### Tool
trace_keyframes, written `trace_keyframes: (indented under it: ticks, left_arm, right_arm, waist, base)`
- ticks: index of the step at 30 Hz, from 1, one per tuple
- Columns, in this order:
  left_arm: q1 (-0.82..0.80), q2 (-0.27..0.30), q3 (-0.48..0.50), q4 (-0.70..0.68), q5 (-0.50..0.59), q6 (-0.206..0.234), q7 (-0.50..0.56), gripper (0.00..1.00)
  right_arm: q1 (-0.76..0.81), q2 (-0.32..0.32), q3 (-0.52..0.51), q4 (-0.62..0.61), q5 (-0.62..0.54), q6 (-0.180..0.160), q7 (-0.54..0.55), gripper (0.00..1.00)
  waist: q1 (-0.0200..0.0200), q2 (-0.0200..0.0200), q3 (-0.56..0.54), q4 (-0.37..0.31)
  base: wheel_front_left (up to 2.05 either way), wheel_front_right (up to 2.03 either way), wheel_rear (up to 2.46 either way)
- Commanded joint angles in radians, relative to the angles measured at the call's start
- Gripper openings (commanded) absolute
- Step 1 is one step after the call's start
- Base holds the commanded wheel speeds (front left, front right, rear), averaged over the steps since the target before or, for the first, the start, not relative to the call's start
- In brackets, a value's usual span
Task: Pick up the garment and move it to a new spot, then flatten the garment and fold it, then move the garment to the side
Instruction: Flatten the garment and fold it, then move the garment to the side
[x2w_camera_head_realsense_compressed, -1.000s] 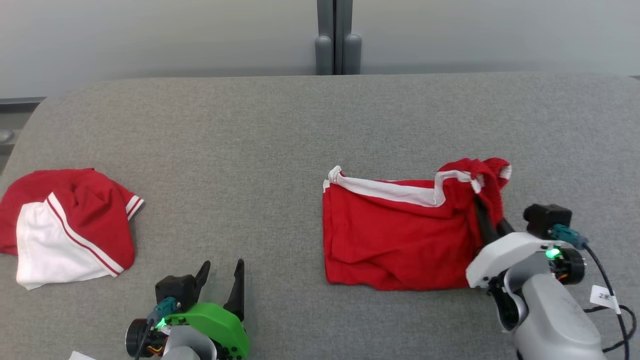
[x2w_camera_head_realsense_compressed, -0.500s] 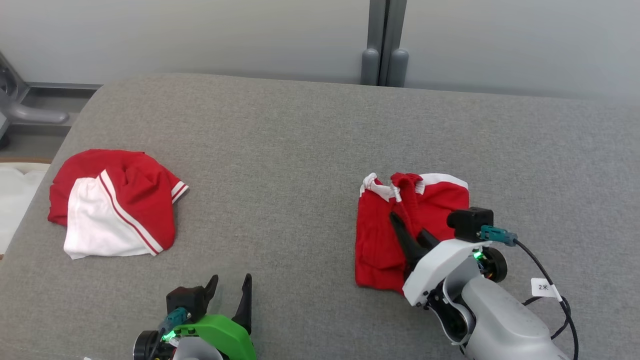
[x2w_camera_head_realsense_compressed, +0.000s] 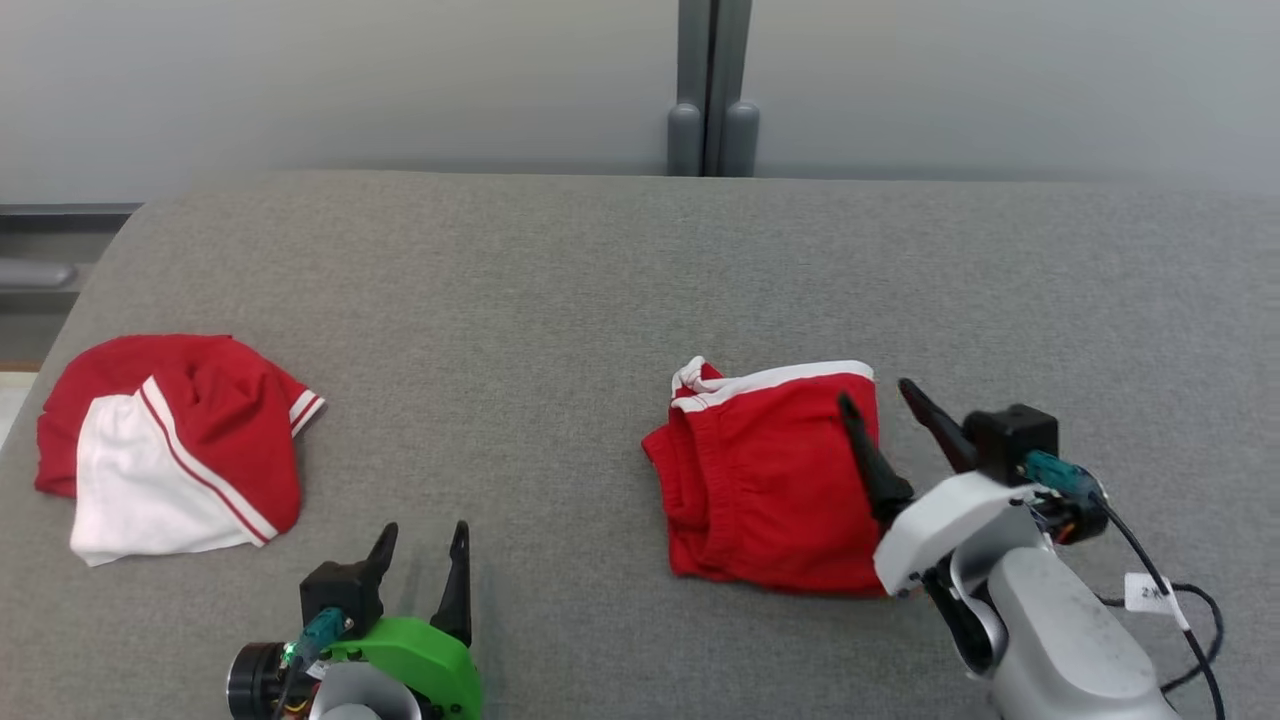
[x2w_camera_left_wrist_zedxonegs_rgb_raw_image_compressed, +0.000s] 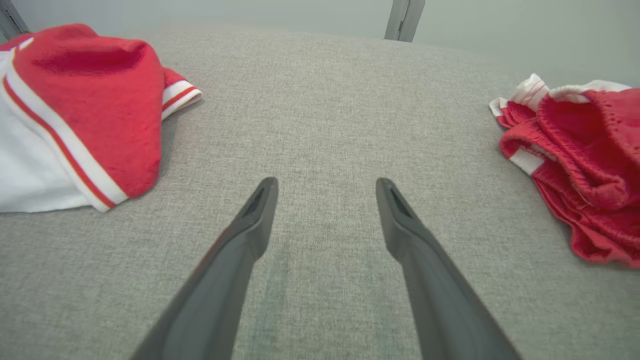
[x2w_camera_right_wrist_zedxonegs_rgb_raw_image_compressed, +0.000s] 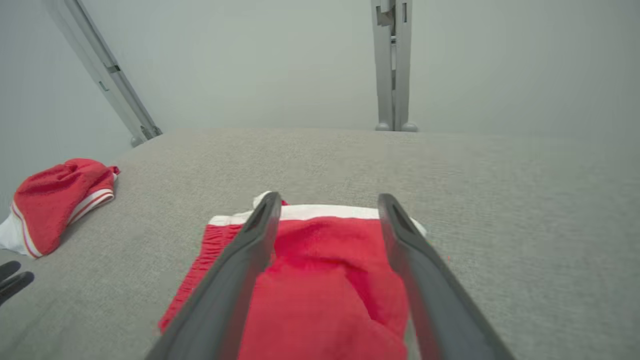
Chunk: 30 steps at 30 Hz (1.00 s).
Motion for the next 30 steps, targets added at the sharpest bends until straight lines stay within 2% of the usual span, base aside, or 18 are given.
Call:
trace_keyframes:
  ticks: [1,6,11,23,27,30]
  left_arm:
    - [0.018,0.007,0.013,-0.021,0.023,0.002,0.0,1.0]
    - [0.047,0.01,0.046,-0.095,0.084,-0.005,0.0,1.0]
    - [0.093,0.009,0.071,-0.17,0.14,-0.008,0.0,1.0]
    - [0.206,-0.002,0.116,-0.238,0.175,-0.003,0.0,1.0]
    - [0.201,-0.004,0.113,-0.246,0.177,-0.01,0.0,1.0]
    - [0.18,-0.004,0.115,-0.245,0.174,-0.017,0.0,1.0]
  right_arm:
    - [0.04,-0.005,-0.05,-0.032,-0.065,-0.001,-0.004,1.0]
    - [0.145,-0.004,-0.179,-0.13,-0.215,-0.001,-0.003,1.0]
    - [0.237,-0.005,-0.232,-0.2,-0.245,-0.001,-0.003,1.0]
    - [0.348,-0.005,-0.236,-0.184,-0.213,-0.001,-0.003,1.0]
    - [0.32,-0.005,-0.225,-0.18,-0.207,-0.001,-0.003,1.0]
    - [0.255,-0.004,-0.179,-0.175,-0.201,-0.001,-0.003,1.0]
  waist:
    - [0.0,0.0,0.001,-0.046]
    - [0.0,0.0,-0.001,-0.094]
    - [0.0,0.0,-0.006,-0.128]
    - [0.0,0.0,-0.03,-0.142]
    - [0.0,0.0,-0.018,-0.129]
    - [0.0,0.0,0.006,-0.124]
  base:
    - [0.0,0.0,0.0]
    - [0.0,0.0,0.0]
    - [0.0,0.0,0.0]
    - [0.0,0.0,0.0]
    - [0.0,0.0,0.0]
    - [0.0,0.0,0.0]
